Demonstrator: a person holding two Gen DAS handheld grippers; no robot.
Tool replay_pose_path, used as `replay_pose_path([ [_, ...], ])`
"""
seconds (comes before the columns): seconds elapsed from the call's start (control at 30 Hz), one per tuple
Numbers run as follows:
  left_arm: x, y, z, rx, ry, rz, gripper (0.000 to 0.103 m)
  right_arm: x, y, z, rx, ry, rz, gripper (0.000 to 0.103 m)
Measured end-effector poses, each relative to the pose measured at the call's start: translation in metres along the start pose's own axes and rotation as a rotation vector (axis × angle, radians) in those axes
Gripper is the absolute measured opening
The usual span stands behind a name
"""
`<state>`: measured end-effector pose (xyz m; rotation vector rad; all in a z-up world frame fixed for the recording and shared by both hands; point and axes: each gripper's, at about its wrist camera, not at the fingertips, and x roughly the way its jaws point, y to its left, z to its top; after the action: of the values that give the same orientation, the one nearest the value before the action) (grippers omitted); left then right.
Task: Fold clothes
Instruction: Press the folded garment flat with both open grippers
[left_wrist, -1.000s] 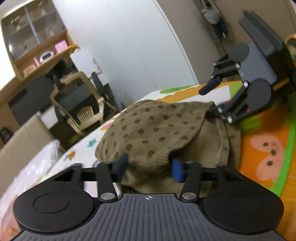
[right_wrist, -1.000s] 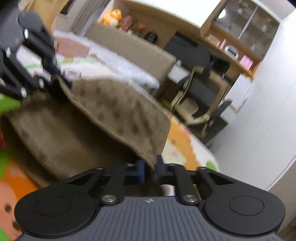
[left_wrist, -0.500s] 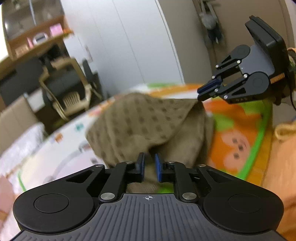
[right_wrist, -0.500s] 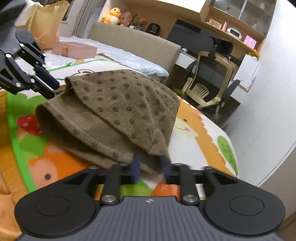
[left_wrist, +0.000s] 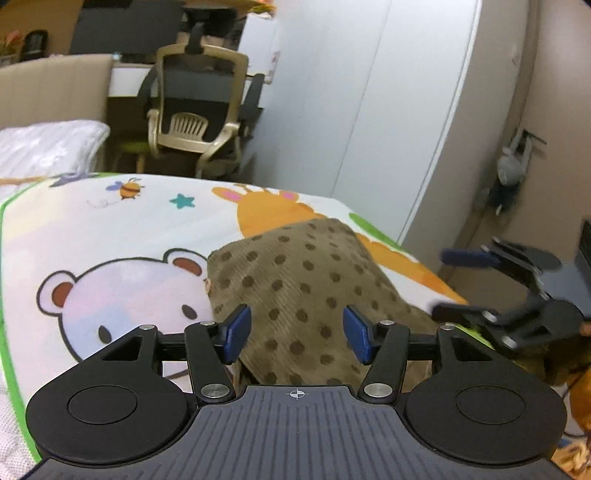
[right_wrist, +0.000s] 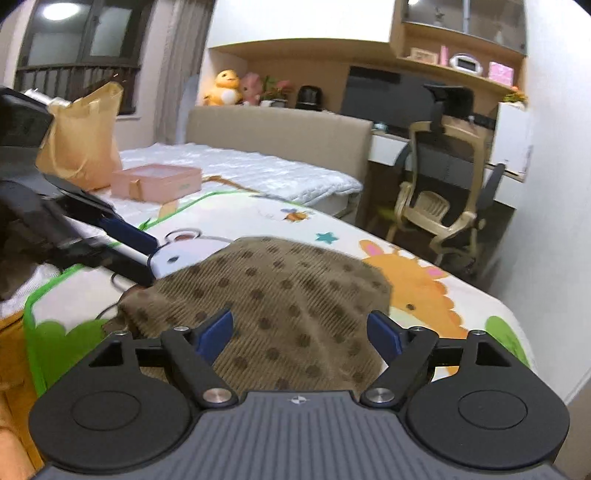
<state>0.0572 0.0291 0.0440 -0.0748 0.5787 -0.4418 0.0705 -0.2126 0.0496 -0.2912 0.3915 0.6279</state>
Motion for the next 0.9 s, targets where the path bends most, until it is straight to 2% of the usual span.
replay_pose_path([
  [0.1, -0.015, -0.025, -0.021, 0.157, 0.013, 0.03, 0.083, 0.004, 0.004, -0.011, -0.006, 0.022, -0.009, 0.086],
  [0.23, -0.014, -0.061, -0.05, 0.357, 0.061, 0.083, 0.084, 0.004, 0.006, -0.019, 0.017, 0.036, -0.021, 0.086],
  [0.3, -0.005, -0.071, -0.058, 0.426, 0.058, 0.123, 0.083, 0.0, 0.006, -0.018, 0.014, 0.028, -0.028, 0.087],
  [0.37, 0.003, -0.075, -0.06, 0.475, 0.041, 0.165, 0.071, -0.006, 0.005, -0.018, 0.009, 0.019, -0.037, 0.087],
  [0.4, 0.005, -0.074, -0.06, 0.488, 0.039, 0.177, 0.046, -0.008, 0.004, -0.018, 0.007, 0.015, -0.041, 0.088],
  [0.43, 0.005, -0.072, -0.06, 0.493, 0.042, 0.184, 0.031, -0.01, 0.003, -0.018, 0.011, 0.013, -0.048, 0.089],
  [0.57, -0.002, -0.063, -0.063, 0.497, 0.063, 0.197, 0.027, -0.009, -0.004, -0.019, 0.038, 0.018, -0.054, 0.09],
  [0.67, -0.009, -0.061, -0.076, 0.518, 0.12, 0.188, 0.027, -0.006, -0.004, -0.021, 0.037, 0.021, -0.044, 0.09],
  [0.77, -0.017, -0.057, -0.084, 0.508, 0.164, 0.158, 0.034, -0.003, -0.002, -0.021, 0.032, 0.018, -0.035, 0.09],
  [0.8, -0.02, -0.055, -0.084, 0.493, 0.169, 0.14, 0.038, -0.002, -0.002, -0.02, 0.034, 0.016, -0.033, 0.09],
  [0.83, -0.024, -0.053, -0.08, 0.468, 0.161, 0.117, 0.048, 0.0, -0.003, -0.02, 0.037, 0.015, -0.032, 0.09],
  [0.9, -0.029, -0.05, -0.064, 0.408, 0.117, 0.078, 0.056, 0.003, -0.005, -0.019, 0.048, 0.015, -0.025, 0.093],
])
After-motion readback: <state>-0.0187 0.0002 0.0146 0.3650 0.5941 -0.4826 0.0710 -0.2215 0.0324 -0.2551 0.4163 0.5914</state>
